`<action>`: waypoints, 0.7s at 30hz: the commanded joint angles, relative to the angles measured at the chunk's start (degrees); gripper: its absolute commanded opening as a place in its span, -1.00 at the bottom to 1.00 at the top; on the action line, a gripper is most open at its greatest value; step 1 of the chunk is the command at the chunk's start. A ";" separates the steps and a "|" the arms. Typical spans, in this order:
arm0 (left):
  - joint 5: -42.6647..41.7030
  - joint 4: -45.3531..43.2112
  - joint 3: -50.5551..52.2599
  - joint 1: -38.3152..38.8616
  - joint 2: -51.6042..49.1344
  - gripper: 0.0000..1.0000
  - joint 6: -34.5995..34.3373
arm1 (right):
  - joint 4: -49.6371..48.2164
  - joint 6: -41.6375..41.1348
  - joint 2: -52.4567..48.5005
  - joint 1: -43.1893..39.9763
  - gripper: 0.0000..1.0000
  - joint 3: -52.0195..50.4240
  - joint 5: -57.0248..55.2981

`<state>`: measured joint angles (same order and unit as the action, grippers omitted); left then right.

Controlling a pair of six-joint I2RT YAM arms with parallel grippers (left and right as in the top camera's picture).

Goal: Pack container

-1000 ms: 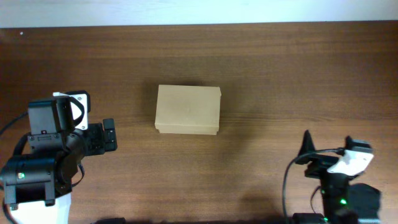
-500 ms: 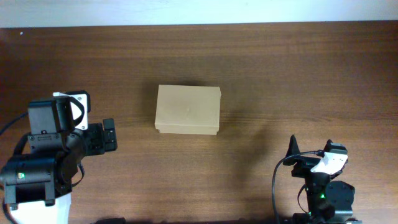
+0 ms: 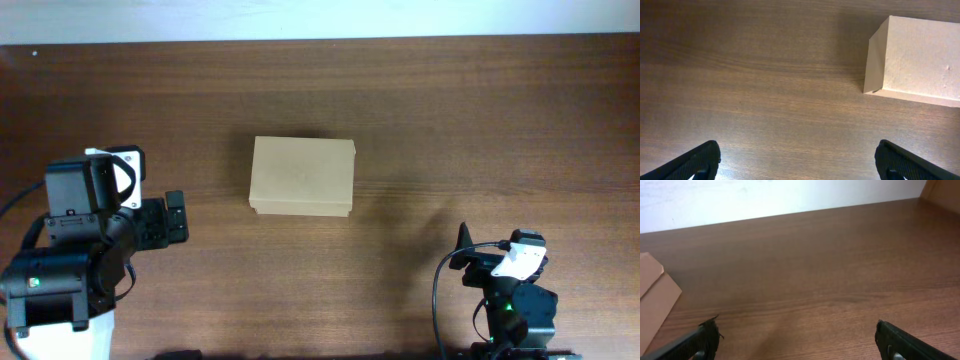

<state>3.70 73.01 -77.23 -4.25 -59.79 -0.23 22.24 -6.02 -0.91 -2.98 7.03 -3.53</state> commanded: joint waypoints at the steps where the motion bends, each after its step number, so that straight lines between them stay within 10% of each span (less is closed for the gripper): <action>1: 0.66 -0.11 0.44 0.13 -0.04 0.99 -0.15 | -0.22 -0.46 0.59 -0.42 0.98 -0.48 0.33; 21: 2.84 -1.33 13.16 1.18 18.12 0.99 0.66 | -0.22 -0.46 0.59 -0.42 0.98 -0.48 0.33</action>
<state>3.92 72.53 -69.45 -4.01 -48.45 -0.21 22.17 -6.04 -0.91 -2.98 7.01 -3.51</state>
